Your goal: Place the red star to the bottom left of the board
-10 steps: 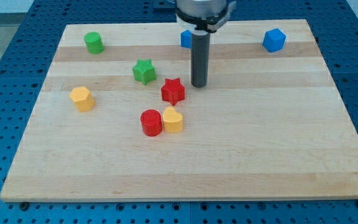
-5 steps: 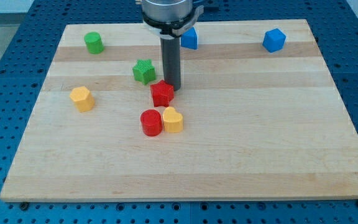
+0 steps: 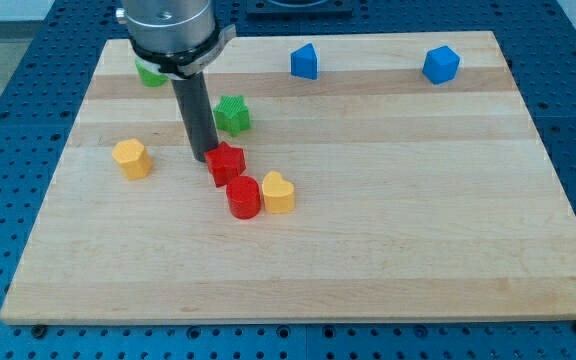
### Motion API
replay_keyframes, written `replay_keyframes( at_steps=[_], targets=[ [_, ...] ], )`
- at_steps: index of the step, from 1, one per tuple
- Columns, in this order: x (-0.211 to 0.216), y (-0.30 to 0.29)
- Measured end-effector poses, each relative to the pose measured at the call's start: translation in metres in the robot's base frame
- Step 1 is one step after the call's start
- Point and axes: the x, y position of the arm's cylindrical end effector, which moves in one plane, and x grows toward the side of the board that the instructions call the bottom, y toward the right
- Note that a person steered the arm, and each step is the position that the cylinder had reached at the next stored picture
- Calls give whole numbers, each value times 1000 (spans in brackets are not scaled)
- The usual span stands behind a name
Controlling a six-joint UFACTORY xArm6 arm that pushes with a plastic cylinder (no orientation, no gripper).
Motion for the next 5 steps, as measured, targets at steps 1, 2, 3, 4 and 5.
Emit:
replay_keyframes(
  at_steps=[1,2,3,4,5],
  targets=[
    [-15,3],
    [-36,28],
    [-30,46],
    [-5,46],
    [22,42]
  ],
)
